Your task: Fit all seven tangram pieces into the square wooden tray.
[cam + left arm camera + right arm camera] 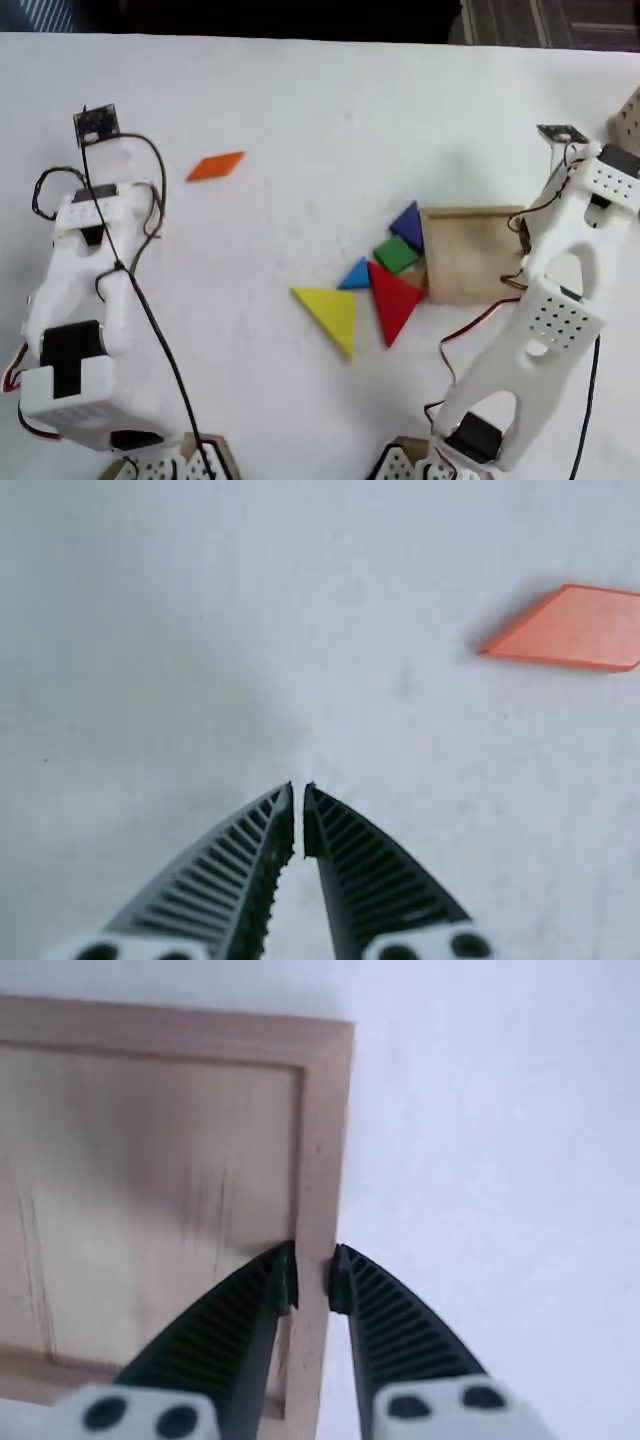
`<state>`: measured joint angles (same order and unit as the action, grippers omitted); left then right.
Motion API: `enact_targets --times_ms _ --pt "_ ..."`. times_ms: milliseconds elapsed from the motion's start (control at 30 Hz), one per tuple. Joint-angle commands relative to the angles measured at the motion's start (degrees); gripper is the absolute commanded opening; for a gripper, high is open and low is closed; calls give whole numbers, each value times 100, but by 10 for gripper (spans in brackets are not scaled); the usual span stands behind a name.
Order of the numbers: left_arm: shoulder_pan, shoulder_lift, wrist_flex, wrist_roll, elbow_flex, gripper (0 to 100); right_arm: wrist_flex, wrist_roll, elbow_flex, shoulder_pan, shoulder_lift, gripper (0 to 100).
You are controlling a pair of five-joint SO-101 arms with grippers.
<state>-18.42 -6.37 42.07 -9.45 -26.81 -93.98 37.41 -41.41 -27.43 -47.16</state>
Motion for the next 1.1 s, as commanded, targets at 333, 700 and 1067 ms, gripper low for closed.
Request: enact_targets --times_ms 333,700,1067 --pt "-22 321 -158 -53 35 50 3248 -1055 5284 743 3881 18" --pt "-22 321 -132 -53 35 50 2246 -484 4053 -4 4031 18" --pt "-31 321 -114 -53 35 50 2325 281 4167 -391 3301 18"
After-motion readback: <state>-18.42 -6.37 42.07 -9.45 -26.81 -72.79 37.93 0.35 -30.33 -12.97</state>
